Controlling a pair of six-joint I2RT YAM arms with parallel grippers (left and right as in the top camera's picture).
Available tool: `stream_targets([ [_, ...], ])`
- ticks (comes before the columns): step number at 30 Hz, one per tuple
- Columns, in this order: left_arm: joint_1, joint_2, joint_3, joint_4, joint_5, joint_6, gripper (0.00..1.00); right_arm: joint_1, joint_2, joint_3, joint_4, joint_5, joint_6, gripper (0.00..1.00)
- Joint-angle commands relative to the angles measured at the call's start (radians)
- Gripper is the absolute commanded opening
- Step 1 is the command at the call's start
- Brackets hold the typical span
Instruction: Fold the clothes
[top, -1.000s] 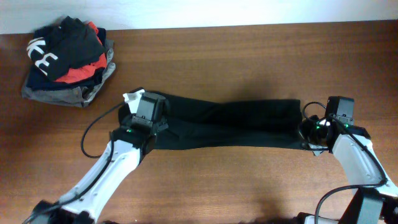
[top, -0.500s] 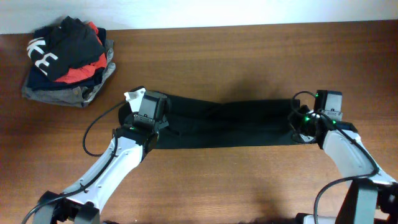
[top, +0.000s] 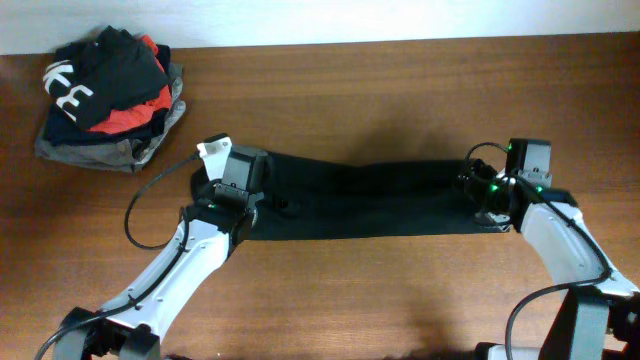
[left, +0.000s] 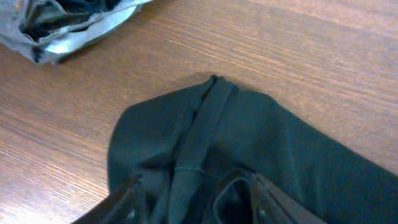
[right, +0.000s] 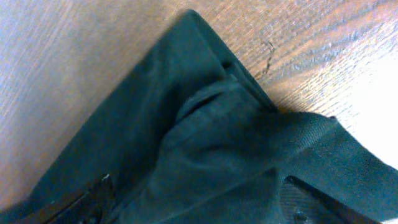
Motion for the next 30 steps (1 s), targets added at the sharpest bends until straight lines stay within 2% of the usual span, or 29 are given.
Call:
stream_targets([
  [1, -0.002, -0.015, 0.043, -0.022, -0.043, 0.069, 0.58, 0.003, -0.013, 0.122, -0.071, 0.019, -0.098, 0.90],
  [2, -0.002, -0.023, 0.054, -0.037, -0.042, 0.069, 0.58, 0.003, -0.014, 0.153, -0.103, 0.018, -0.108, 0.86],
  [5, -0.002, -0.051, 0.092, -0.095, 0.001, 0.069, 0.57, 0.003, -0.015, 0.264, -0.222, 0.012, -0.169, 0.27],
  [7, -0.002, -0.069, 0.115, -0.144, 0.091, 0.069, 0.39, 0.005, -0.015, 0.306, -0.295, 0.007, -0.235, 0.07],
  [8, -0.002, -0.073, 0.119, -0.160, 0.147, 0.069, 0.29, 0.007, -0.015, 0.314, -0.333, 0.007, -0.261, 0.04],
  [11, -0.002, -0.058, 0.115, -0.212, 0.378, 0.069, 0.01, 0.010, 0.002, 0.311, -0.428, 0.007, -0.264, 0.04],
  [18, -0.002, 0.068, 0.115, -0.259, 0.591, 0.061, 0.01, 0.013, 0.101, 0.286, -0.483, -0.012, -0.256, 0.03],
  [26, -0.002, 0.227, 0.115, -0.226, 0.598, 0.032, 0.01, 0.013, 0.237, 0.285, -0.431, -0.103, -0.306, 0.04],
  [30, -0.002, 0.270, 0.115, -0.197, 0.596, 0.032, 0.01, 0.010, 0.288, 0.285, -0.379, -0.080, -0.305, 0.04],
])
